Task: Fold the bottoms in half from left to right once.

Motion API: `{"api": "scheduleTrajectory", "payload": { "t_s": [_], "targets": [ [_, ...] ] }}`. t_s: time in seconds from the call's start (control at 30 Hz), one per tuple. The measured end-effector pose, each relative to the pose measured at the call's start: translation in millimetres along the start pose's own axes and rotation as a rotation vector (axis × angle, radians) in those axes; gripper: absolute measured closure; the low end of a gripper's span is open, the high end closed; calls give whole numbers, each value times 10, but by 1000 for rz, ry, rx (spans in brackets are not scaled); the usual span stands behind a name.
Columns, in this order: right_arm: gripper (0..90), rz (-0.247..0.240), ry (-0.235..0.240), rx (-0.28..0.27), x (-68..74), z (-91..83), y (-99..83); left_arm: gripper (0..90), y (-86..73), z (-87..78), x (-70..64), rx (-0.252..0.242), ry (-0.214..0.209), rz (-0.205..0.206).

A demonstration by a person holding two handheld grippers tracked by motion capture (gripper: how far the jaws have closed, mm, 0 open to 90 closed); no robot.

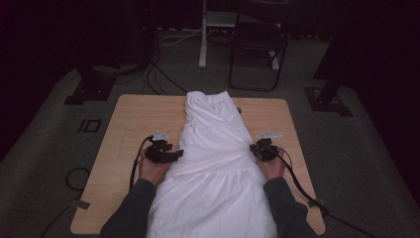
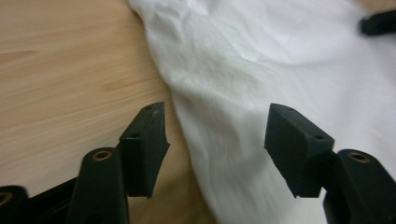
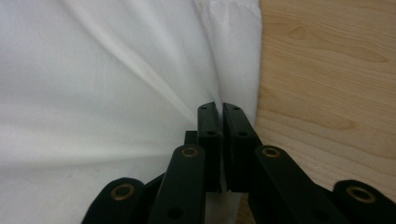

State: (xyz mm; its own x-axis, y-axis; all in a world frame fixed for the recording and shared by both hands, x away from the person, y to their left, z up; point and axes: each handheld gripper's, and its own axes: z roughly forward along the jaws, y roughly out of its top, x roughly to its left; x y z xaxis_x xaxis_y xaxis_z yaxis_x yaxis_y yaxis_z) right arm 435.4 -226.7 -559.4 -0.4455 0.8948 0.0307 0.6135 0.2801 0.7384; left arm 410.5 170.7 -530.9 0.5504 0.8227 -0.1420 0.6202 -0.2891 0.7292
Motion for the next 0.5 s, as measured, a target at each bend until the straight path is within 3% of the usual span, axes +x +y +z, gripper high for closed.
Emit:
{"api": "scheduleTrajectory", "payload": {
  "t_s": [0.07, 0.1, 0.17, 0.2, 0.23, 0.27, 0.33, 0.5],
  "targets": [
    [861, 2, 5, -5, -8, 1, -5, 375, 31, 150, -28, 48, 41, 32],
    [861, 1, 5, -9, -10, 0, -11, 422, 28, 214, -33, 65, 54, 34],
    [862, 3, 3, -10, -8, -1, -14, 456, 1, 268, -22, 74, 44, 21],
    [862, 5, 1, -13, -3, -2, -20, 558, -18, 265, -22, 57, 46, 27],
    [865, 12, 1, -18, 2, -6, -32, 759, -50, 246, -14, 46, 14, 14],
    [865, 12, 1, -18, 2, -6, -32, 815, -50, 246, -14, 46, 14, 14],
    [867, 16, 1, -19, 18, -22, -50, 849, -96, 214, -45, 42, 41, 42],
    [870, -10, 12, -26, 126, -140, -184, 860, -322, 48, -115, 11, 30, 27]
  ]
}}
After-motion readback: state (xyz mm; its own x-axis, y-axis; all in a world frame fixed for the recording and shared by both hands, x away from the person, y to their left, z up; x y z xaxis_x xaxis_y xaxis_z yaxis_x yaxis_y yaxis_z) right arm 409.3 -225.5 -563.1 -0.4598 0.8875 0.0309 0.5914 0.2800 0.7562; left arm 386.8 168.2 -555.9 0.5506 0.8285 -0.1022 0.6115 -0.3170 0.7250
